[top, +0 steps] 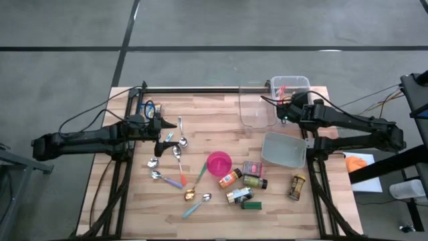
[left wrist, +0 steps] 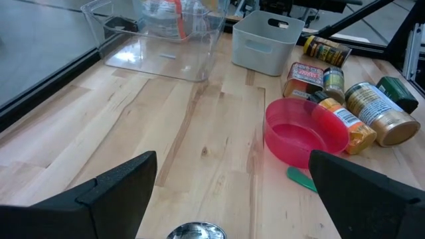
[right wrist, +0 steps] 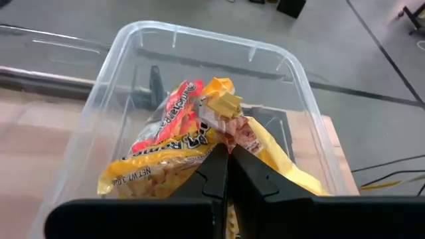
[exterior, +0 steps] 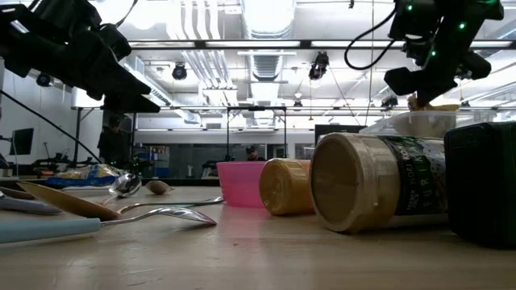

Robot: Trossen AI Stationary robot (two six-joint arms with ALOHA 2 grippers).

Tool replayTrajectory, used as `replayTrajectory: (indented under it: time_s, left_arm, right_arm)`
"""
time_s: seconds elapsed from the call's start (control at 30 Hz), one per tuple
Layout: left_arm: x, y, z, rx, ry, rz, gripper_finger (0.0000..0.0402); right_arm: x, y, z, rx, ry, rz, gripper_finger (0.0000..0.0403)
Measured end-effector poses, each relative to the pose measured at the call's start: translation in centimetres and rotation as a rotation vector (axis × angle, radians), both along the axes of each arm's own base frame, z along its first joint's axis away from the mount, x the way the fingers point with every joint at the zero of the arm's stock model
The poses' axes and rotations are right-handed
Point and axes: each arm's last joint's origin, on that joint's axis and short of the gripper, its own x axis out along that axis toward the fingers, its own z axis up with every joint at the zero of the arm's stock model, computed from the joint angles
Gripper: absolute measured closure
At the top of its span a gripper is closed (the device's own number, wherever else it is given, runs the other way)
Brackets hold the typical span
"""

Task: Pick & Place Food Item
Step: Put the yellow noodle pack into the white bin, then put the blue noodle pack into the white bin

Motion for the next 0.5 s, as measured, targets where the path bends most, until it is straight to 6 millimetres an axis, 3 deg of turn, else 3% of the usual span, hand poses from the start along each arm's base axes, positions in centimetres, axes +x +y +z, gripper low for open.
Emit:
replayTrajectory:
  time_s: [0.17,0.5]
  left_arm:
    - [0.0,0.0,0.0,0.0,0.0,0.0,0.0008]
    - [0.0,0.0,0.0,0.0,0.0,0.0,0.0008]
  right_arm:
    - [0.03,-0.01,-0.31,0.005,0.012,0.0,0.0374]
    - [-0.01,-0.01,-0.24,-0.003,0.007,-0.002,0.0252]
